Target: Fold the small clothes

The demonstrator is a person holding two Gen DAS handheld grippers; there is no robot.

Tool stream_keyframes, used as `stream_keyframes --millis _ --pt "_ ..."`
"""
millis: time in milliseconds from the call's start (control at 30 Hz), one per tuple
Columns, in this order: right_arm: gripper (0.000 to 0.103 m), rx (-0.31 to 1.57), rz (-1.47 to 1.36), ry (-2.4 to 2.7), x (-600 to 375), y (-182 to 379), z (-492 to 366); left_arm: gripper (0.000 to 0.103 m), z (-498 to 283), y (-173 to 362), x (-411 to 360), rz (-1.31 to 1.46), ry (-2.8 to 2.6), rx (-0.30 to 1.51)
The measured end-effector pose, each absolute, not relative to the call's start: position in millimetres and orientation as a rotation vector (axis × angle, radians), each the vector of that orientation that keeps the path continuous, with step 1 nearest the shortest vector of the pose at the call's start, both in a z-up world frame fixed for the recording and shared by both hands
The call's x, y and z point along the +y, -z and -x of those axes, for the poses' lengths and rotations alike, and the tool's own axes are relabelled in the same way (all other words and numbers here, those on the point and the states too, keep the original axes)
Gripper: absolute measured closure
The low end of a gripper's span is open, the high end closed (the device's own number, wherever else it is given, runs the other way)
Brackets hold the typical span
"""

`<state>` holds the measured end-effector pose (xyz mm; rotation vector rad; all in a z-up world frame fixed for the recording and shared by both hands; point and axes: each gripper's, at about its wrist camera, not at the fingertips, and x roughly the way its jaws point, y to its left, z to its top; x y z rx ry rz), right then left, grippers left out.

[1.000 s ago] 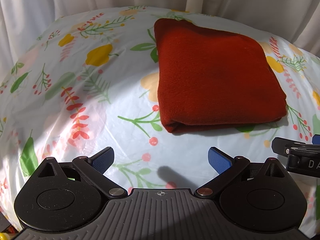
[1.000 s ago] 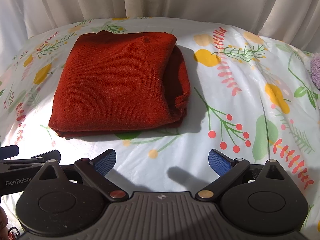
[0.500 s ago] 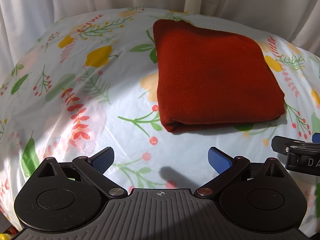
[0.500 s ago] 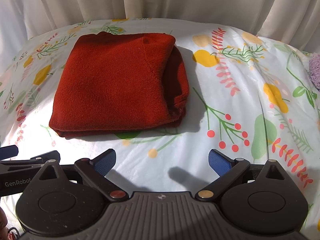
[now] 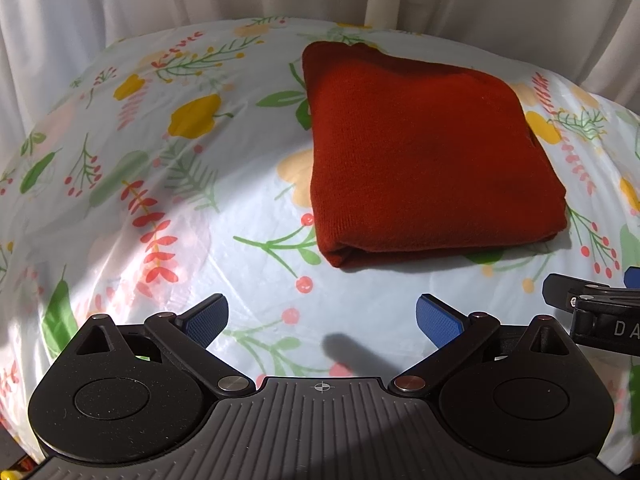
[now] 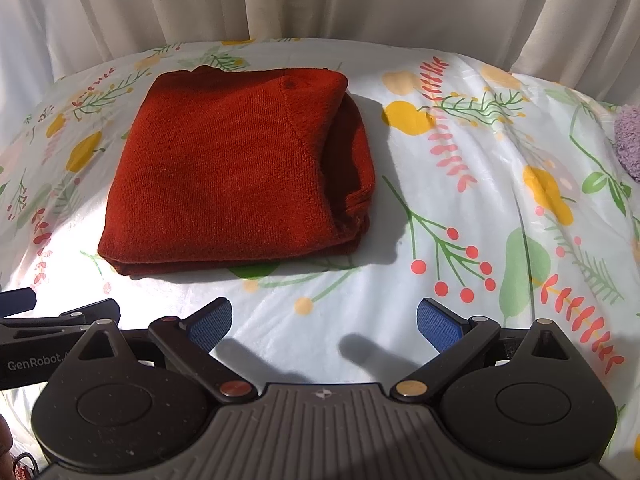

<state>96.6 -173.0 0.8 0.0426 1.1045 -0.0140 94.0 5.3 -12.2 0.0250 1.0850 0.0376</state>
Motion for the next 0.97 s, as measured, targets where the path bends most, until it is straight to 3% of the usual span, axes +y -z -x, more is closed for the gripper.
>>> stream_keyframes --millis 967 --pt "0.004 1.101 -0.040 0.025 -174.9 -2.7 -101.1 0.001 -92.4 14.1 0.7 -0.036 -0.016 1.112"
